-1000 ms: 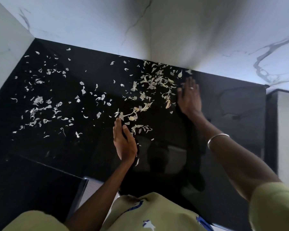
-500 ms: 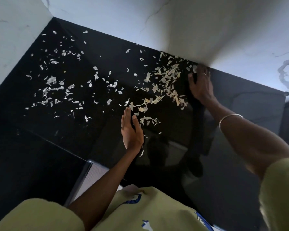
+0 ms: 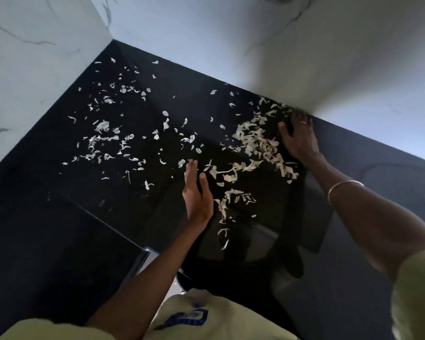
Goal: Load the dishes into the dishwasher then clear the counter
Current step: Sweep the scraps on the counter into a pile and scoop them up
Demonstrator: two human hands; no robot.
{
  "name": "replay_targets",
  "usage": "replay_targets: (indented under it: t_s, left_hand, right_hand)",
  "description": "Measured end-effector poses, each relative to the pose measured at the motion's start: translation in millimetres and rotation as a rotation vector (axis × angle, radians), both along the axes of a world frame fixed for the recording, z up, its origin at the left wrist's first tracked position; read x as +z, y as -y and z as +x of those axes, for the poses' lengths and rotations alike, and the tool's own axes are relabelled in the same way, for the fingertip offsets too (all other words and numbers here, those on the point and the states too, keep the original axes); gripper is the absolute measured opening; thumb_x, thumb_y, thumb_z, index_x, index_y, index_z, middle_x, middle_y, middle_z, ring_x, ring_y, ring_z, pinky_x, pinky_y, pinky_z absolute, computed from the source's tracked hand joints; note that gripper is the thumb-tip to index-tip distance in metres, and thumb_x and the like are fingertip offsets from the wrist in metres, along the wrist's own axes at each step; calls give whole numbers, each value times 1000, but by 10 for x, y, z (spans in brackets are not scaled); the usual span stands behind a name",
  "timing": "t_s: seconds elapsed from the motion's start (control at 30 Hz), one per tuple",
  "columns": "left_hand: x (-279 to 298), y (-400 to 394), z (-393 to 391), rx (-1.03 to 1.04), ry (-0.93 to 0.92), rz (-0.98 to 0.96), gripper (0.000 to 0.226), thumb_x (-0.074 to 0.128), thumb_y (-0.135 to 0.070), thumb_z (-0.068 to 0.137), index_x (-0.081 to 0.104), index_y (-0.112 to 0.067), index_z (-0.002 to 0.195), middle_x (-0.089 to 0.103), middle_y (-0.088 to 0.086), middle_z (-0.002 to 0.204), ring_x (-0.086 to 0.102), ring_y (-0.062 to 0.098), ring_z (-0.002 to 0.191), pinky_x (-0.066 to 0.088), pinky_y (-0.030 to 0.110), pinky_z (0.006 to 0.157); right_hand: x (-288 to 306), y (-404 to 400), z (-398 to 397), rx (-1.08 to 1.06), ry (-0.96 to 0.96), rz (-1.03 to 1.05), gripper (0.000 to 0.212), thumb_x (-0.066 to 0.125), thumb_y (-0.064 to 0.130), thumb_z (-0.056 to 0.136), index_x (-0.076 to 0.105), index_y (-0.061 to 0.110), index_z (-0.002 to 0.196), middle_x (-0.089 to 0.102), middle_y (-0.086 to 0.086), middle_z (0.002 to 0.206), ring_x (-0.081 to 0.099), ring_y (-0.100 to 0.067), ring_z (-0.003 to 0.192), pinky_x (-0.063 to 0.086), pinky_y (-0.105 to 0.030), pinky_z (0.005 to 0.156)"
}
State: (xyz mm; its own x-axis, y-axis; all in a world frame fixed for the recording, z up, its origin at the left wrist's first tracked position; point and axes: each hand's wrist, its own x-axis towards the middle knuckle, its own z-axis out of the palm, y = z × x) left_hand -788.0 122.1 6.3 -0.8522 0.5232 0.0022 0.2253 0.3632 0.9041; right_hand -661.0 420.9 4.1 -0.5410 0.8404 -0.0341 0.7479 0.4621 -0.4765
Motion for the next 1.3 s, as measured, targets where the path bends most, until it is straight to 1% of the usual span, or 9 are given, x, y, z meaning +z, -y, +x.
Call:
replay_targets:
  t_s: [0.17, 0.3, 0.5, 0.6, 0.7, 0.87, 0.97, 1.1, 1.3]
  left_hand:
    - [-47, -110, 25, -7, -20, -75, 46, 35, -32, 106, 39, -15, 149, 35, -3, 156, 19, 2, 146, 22, 38, 122]
    - [-74, -96, -1, 21, 1, -62, 46, 34, -35, 106, 39, -17, 148, 36, -4, 155, 24, 8, 147, 25, 38, 121]
    - [-41, -101, 9, 22, 5, -91, 46, 35, -34, 106, 39, -18, 148, 35, -7, 156, 20, 4, 147, 23, 37, 122]
    - [-51, -97, 9, 11, 11, -93, 46, 35, -35, 105, 39, -18, 148, 34, -6, 156, 19, 7, 148, 21, 35, 122]
    - [-44, -99, 14, 5, 19, -108, 47, 35, -37, 105, 38, -20, 149, 32, -8, 157, 17, 8, 148, 18, 30, 122]
    - [-23, -93, 9, 10, 44, -137, 49, 34, -42, 104, 36, -24, 149, 30, -11, 157, 14, 6, 147, 18, 29, 120]
    - [-18, -90, 11, 9, 30, -126, 49, 35, -40, 104, 37, -22, 149, 31, -9, 157, 15, 3, 146, 19, 29, 121]
    - [-48, -82, 4, 6, 40, -119, 51, 34, -44, 103, 38, -22, 149, 32, -9, 157, 17, 8, 148, 19, 29, 120]
    - [-16, -86, 12, -3, 46, -131, 53, 34, -47, 102, 38, -22, 149, 31, -9, 157, 16, 11, 149, 17, 26, 119]
  right_hand:
    - [50, 196, -243, 114, -14, -34, 63, 35, 50, 101, 26, 15, 153, 25, -10, 160, 20, -30, 148, 20, -47, 120]
    - [159, 131, -257, 187, -109, -24, 61, 40, 56, 98, 37, 24, 149, 49, -8, 146, 51, -27, 130, 42, -39, 108]
    - [117, -158, -455, 195, -25, -63, 75, 36, 67, 92, 37, 18, 149, 39, -5, 154, 37, -23, 141, 34, -42, 115]
    - [145, -82, -539, 222, -145, 12, 59, 34, 69, 94, 60, 28, 128, 67, 2, 125, 65, -22, 111, 54, -40, 91]
    - [250, -92, -611, 177, -274, 97, 41, 44, 55, 97, 66, 26, 117, 72, 0, 113, 72, -18, 88, 59, -41, 78]
    - [184, -188, -964, 255, -98, -79, 81, 32, 73, 90, 47, 10, 139, 53, -15, 139, 51, -20, 122, 39, -41, 110]
    - [169, 81, -1115, 332, 45, -136, 69, 38, 51, 100, 29, 7, 152, 25, -9, 160, 20, -22, 149, 13, -38, 123]
    - [144, 214, -926, 483, -108, -88, 61, 41, 50, 99, 38, 15, 149, 33, 0, 157, 29, -15, 145, 22, -38, 122]
    - [99, -180, -777, 221, 38, -28, 68, 43, 49, 99, 34, 4, 149, 32, -14, 157, 27, -27, 146, 25, -39, 119]
